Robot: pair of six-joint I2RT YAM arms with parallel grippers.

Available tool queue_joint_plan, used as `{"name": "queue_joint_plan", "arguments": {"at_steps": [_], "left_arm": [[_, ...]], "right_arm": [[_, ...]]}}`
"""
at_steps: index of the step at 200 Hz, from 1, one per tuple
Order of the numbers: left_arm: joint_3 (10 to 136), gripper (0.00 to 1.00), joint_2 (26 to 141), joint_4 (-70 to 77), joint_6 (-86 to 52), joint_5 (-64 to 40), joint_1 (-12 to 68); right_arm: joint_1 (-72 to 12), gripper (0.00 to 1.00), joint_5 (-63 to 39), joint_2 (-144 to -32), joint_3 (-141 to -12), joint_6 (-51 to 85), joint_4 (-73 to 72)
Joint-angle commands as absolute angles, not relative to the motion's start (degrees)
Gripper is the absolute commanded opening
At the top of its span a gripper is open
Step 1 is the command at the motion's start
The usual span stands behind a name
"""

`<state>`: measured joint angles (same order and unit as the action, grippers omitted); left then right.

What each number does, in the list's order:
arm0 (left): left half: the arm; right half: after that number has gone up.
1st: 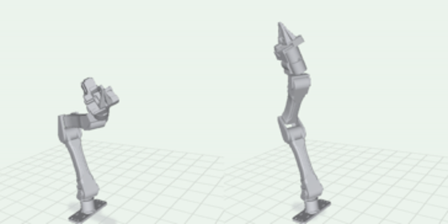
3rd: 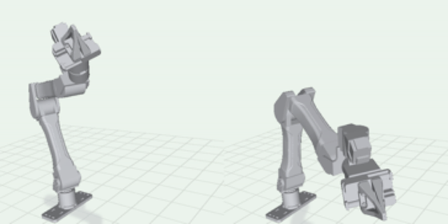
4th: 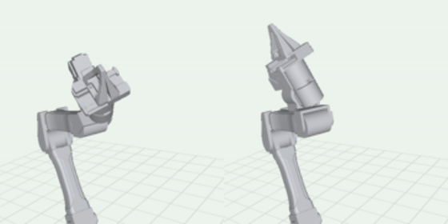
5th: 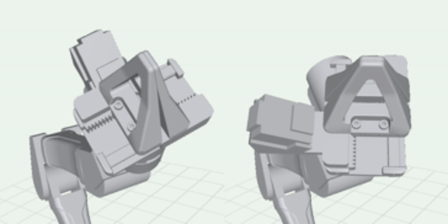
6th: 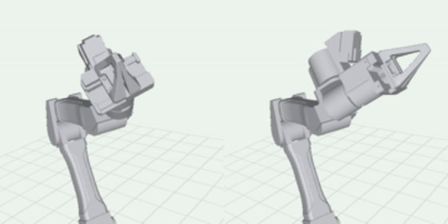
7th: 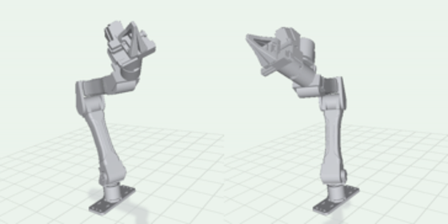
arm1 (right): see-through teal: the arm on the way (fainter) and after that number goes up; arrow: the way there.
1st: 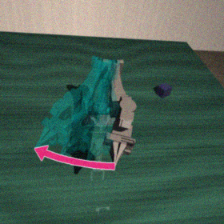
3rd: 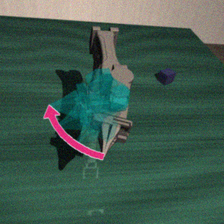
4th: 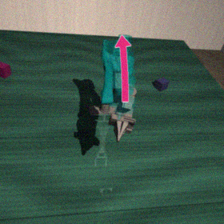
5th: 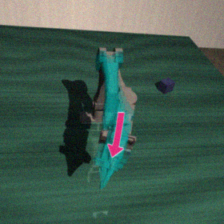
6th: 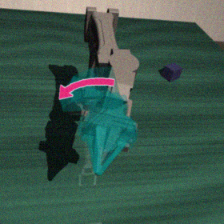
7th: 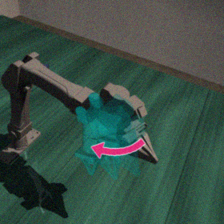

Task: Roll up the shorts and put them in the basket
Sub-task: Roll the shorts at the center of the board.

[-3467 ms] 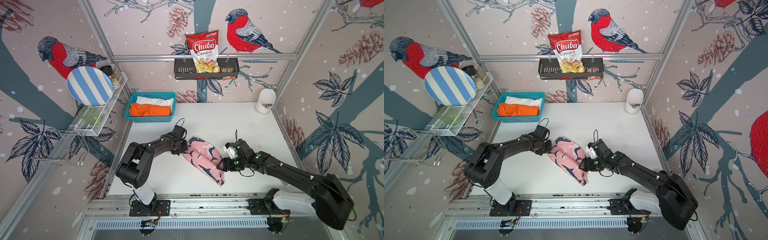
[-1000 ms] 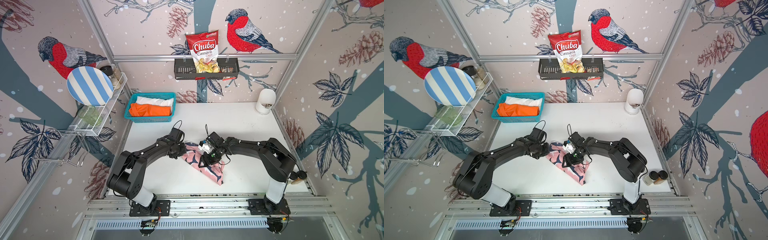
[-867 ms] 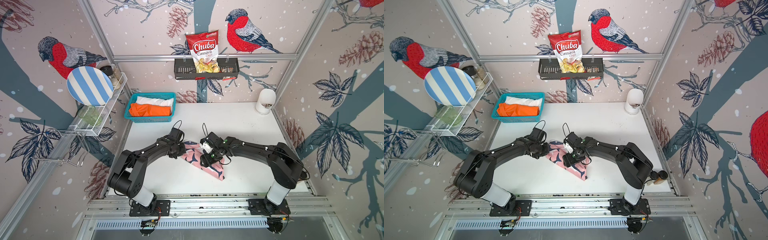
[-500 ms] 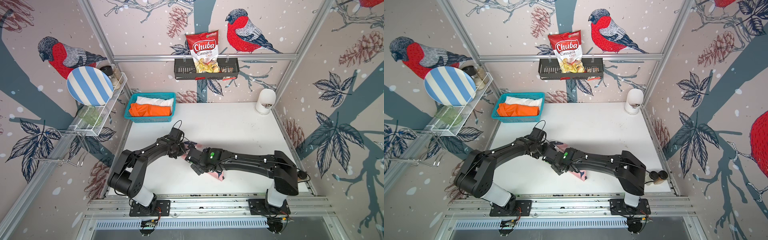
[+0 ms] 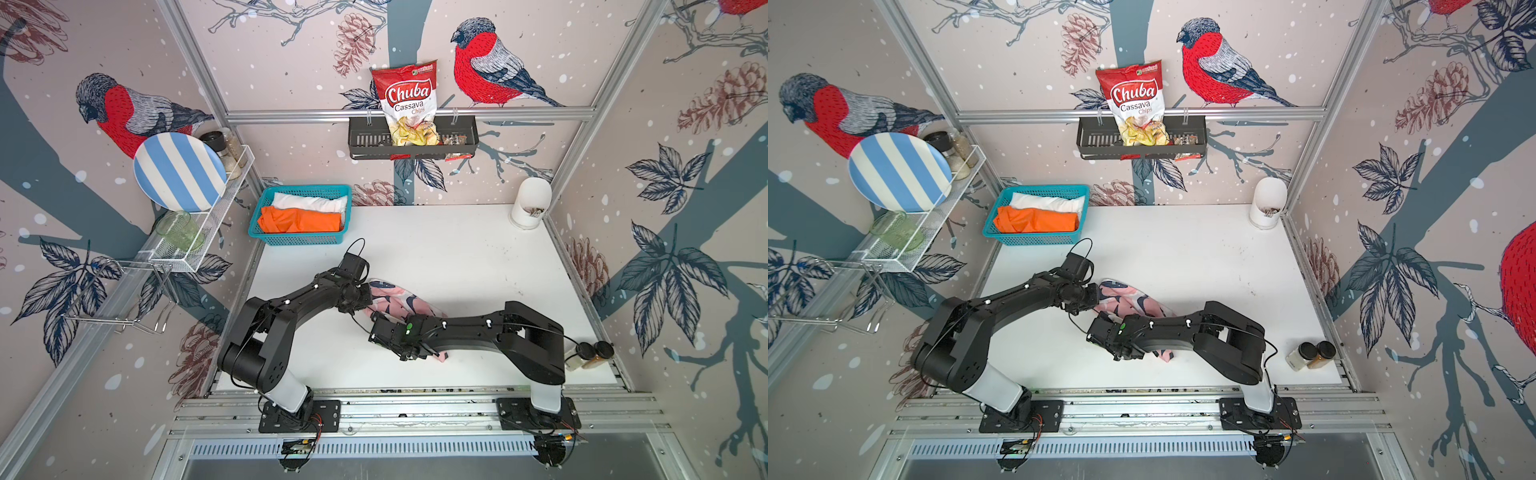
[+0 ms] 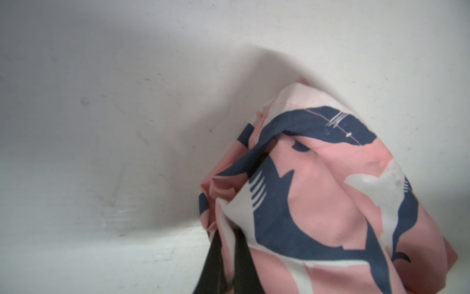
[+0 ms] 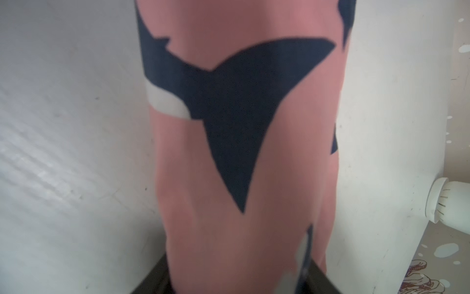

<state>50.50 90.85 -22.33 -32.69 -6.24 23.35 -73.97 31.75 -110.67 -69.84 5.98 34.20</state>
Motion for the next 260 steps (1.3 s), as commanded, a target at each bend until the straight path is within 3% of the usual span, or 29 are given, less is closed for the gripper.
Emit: {"name": "queue_joint_plan", "arguments": {"at_steps": [1,20,48,68,110,157,198,220,260], "left_arm": [[50.89,0.12,90.51,-23.26,-31.90,-5.69,23.12],[50.98,0.20,89.30,-23.76,-31.92,-5.43,23.11],[52.17,0.51,84.69,-27.70,-32.05,-1.86,22.83],[53.03,0.63,80.52,-30.73,-31.76,0.12,22.50],[56.47,0.69,76.28,-35.47,-31.29,-0.13,22.34],[56.61,0.71,76.36,-32.36,-34.02,-5.46,24.32],[56.64,0.73,84.27,-25.76,-37.79,-4.82,29.99],[56.82,0.73,90.27,-23.29,-37.36,-4.89,30.53],[58.88,0.71,96.34,-23.18,-36.07,-2.54,29.86]], "right_arm": [[-73.87,0.36,26.19,-109.08,-69.43,6.15,33.40],[-73.53,0.25,15.59,-106.68,-69.42,7.89,33.33],[-70.92,0.24,-3.75,-102.65,-68.37,11.89,30.76],[-66.96,0.24,-16.51,-100.22,-65.58,14.80,26.27],[-53.60,0.23,-39.18,-97.71,-53.04,22.60,8.45],[-41.52,0.27,-58.01,-105.06,-46.21,29.02,-6.49],[-35.29,0.36,-54.15,-108.48,-44.52,28.72,-4.22],[-36.00,0.49,-48.84,-106.73,-45.62,26.33,1.40],[-38.66,0.82,-33.59,-98.33,-46.80,24.46,11.98]]}}
